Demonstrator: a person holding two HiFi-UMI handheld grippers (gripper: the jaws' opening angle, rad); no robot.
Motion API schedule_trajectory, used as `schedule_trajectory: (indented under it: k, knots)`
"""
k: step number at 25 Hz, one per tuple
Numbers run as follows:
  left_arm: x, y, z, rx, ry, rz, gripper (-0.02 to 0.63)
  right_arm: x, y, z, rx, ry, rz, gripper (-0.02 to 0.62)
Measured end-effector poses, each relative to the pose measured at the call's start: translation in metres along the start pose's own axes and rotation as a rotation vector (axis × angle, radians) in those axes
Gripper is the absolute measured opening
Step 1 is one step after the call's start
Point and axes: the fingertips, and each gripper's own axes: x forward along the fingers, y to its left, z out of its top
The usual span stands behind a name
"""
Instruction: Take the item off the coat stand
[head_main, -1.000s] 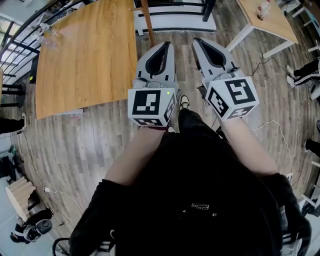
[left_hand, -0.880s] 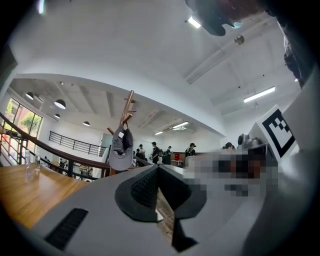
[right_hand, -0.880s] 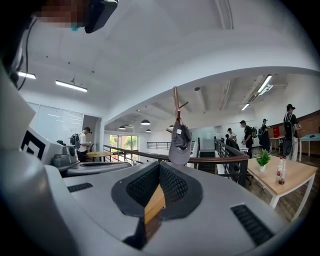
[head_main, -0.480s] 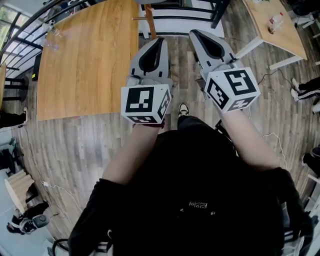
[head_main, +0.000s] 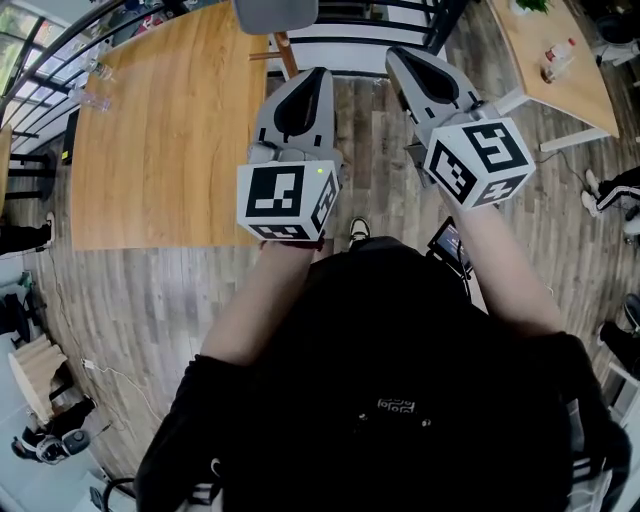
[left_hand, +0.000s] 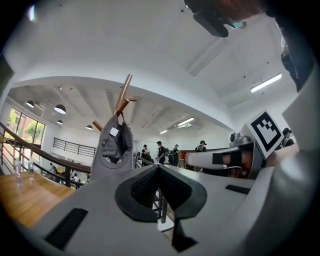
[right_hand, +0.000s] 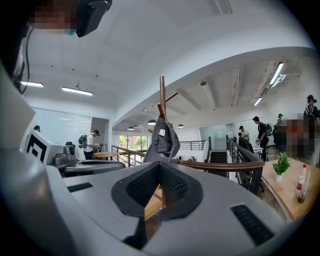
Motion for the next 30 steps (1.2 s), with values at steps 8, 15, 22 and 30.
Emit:
schedule_trajectory:
  k: [8,15,22,30]
  knots:
    - [0.037,0.003,-0.003,-0.004,-0.007,0.015,0.005,0.014,-0.042,0.009,-0.003,0.017,0.055,0.018]
    - [0.045,0.019,-0.003,0.010,-0.004,0.008,0.005,0.036,-0.041,0.007,0.034,0.011,0.060,0.017]
    - [0.051,0.036,0.020,0.053,-0.040,-0.010,0.005,0.057,-0.032,0.023,0.035,-0.018,0.068,0.018]
    - [0.038,0.055,0.030,0.102,-0.048,0.020,0.005,0.073,-0.016,0.035,0.022,-0.035,0.116,0.018]
